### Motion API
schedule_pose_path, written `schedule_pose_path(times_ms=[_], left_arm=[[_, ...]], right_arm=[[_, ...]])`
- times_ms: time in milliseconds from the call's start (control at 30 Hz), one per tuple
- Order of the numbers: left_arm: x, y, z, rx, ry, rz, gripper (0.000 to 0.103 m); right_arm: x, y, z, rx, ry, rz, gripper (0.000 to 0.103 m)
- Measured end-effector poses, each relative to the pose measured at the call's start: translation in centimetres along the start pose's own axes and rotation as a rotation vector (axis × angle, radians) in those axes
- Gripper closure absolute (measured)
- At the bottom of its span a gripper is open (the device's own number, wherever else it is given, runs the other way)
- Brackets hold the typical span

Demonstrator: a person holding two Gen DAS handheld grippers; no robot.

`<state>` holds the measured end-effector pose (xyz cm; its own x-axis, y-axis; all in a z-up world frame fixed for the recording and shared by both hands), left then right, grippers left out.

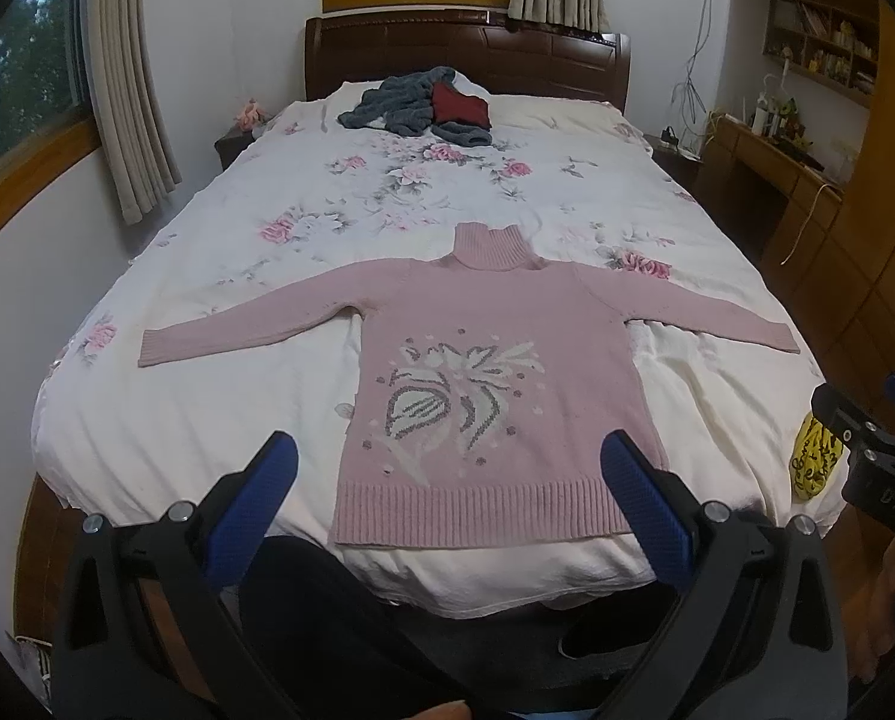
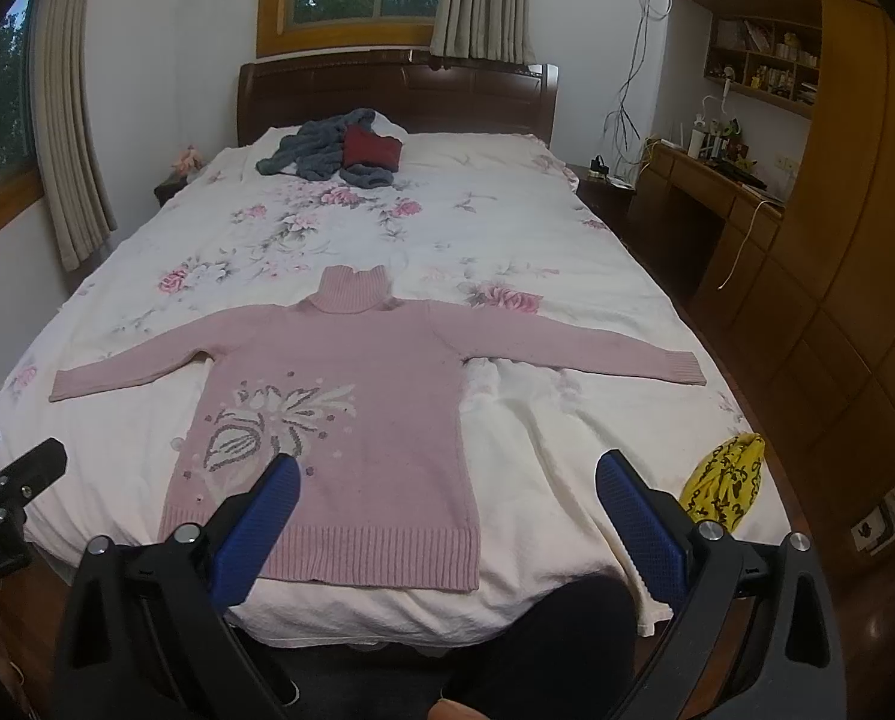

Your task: Fold small clothes

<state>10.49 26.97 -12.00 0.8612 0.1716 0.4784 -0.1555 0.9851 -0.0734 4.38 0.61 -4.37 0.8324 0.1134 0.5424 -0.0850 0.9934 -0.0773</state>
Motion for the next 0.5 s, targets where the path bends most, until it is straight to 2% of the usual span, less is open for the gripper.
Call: schedule_pose_path(times_ms=[500], left_arm=[[0.67, 0.18, 0.36, 0.010, -0.010, -0.013, 0.003]], right_arm=[[0.13, 0.16, 0.04, 0.001, -0.001, 0.002, 0.004]])
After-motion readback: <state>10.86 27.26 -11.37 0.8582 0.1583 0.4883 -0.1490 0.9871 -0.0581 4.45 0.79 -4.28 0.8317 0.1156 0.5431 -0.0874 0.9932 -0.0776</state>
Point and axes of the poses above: each gripper's, at about its wrist camera, not at the fingertips, and z roughly against the way its jaws point, y to its left, x to its top, the point moved 6 cm from there along -z, roughly the way its jaws point, and after that the axes turned 14 degrees about y, right-handed, at the moved point
